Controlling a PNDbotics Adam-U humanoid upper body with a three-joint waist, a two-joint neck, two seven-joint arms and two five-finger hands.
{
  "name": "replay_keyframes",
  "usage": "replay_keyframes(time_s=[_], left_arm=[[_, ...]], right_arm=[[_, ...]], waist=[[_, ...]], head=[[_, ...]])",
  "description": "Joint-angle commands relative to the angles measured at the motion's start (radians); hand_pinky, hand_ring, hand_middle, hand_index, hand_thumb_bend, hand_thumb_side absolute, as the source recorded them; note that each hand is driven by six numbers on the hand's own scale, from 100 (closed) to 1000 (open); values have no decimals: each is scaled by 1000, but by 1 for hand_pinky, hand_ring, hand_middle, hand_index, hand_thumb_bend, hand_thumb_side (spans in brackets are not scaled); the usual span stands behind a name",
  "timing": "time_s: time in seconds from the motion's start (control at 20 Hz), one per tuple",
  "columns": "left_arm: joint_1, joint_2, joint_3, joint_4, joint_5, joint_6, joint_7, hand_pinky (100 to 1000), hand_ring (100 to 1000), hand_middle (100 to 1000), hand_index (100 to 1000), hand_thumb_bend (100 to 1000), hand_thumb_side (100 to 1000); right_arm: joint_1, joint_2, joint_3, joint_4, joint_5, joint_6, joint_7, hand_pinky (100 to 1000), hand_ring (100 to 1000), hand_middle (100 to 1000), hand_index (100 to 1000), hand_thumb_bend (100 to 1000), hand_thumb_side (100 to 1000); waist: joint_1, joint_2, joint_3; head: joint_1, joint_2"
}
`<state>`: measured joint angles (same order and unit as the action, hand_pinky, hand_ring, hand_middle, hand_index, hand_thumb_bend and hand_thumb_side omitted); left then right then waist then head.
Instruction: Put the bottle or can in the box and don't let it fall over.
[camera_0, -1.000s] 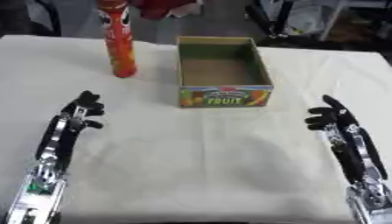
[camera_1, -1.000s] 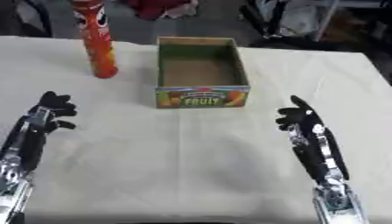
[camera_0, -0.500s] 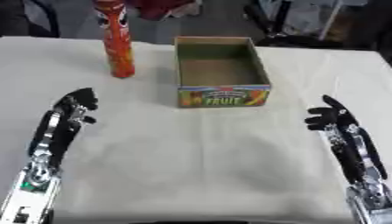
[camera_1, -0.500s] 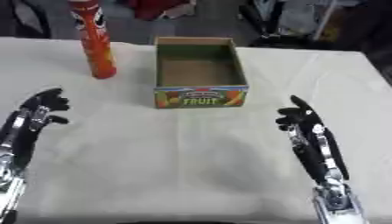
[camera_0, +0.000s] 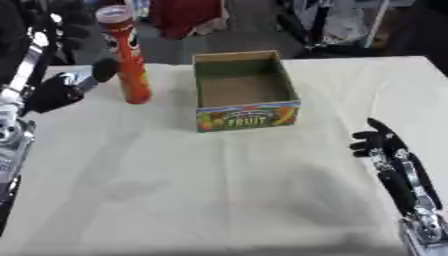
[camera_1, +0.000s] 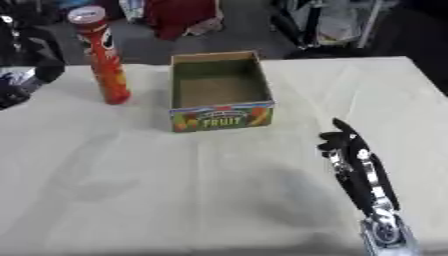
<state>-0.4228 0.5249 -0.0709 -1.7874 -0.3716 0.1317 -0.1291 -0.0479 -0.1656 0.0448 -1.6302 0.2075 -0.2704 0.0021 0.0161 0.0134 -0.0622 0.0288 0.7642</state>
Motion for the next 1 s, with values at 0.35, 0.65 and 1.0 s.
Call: replay_keyframes(time_s=[0.35,0.65,1.0], left_arm=[[-238,272,-68,229,-153,149,-150,812,797,798,979,828,782],[-408,318,-114,399,-257,229,-254,799,788,792,974,837,778],[-529,248,-73,595,-378,226,-375,768,768,780,967,841,762]], right_arm=[[-22,-11,23,3,-1,-9,22,664,683,701,941,100,846],[-37,-6,38,5,-8,-13,41,664,683,702,941,100,846],[-39,-3,39,6,-9,-15,46,665,683,702,941,100,846]], waist=[[-7,-8,-54],[-13,1,-85],[-15,3,-88]], head=[[16,-7],[35,-18],[31,-24]])
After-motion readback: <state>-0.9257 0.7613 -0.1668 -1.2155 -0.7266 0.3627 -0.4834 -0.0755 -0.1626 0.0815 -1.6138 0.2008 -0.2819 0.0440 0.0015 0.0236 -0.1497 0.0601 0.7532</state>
